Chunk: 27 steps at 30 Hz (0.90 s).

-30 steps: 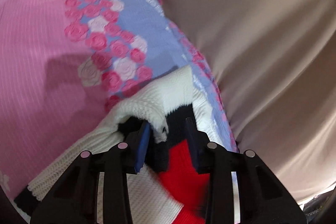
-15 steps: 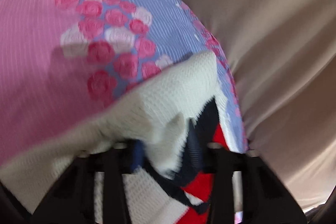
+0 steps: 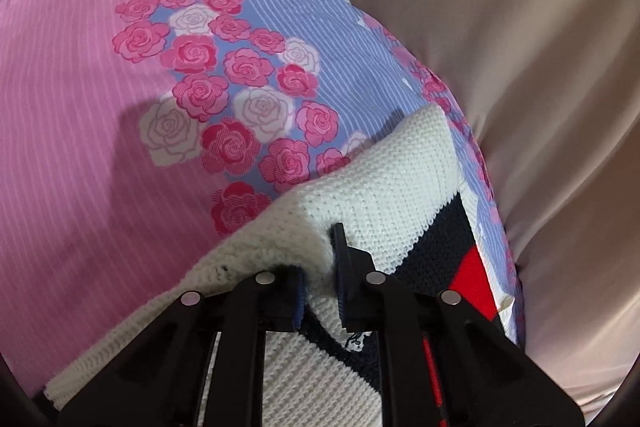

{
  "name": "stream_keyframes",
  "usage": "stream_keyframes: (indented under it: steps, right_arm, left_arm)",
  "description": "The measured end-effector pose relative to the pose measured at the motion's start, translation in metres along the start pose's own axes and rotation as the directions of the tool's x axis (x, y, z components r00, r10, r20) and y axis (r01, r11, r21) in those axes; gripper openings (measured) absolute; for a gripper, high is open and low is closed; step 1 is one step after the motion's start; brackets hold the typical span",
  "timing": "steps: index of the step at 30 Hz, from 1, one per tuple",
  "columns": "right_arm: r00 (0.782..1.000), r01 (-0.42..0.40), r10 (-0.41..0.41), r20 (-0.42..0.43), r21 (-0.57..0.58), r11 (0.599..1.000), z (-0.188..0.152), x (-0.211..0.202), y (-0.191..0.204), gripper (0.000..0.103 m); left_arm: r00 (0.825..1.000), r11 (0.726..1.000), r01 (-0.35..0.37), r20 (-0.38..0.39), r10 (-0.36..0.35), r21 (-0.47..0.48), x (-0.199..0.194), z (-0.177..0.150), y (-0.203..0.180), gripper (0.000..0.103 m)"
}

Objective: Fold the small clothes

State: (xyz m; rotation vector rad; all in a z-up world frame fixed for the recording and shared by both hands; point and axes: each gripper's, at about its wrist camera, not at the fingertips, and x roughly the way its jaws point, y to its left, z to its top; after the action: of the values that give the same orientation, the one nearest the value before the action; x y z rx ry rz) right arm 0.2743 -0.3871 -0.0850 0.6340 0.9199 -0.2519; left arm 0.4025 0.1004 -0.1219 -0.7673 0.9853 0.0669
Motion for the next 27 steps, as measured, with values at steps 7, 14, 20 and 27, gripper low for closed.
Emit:
stream_keyframes:
  steps: [7,14,20,27]
  right_arm:
    - [0.983,-0.178,0.181,-0.008,-0.213,0.961,-0.036,-0.02,0.082,0.028]
    - [0.999,-0.035,0.033,-0.018,-0.108,0.994,-0.036,0.003,0.035,0.007]
    - [1.0,-0.007,0.006,-0.007,-0.076,0.997,-0.12,-0.1,-0.037,0.048]
    - [0.962,-0.022,0.005,-0.274,-0.058,0.998,-0.274,-0.138,-0.051,0.051]
  left_arm:
    - [1.0,0.999,-0.007,0.02,0.007,0.033,0.003,-0.001,-0.004,0.012]
    - [0.999,0.997,0.032,-0.005,-0.032,0.07,-0.003,0.009,0.008,0.013]
    - [0.994,0.976,0.078,-0.094,-0.059,0.204,-0.057,-0.019,0.034,0.058]
    - [0.975,0.942,-0.147,-0.118,0.19,0.303,-0.148,-0.098,0.129,0.076]
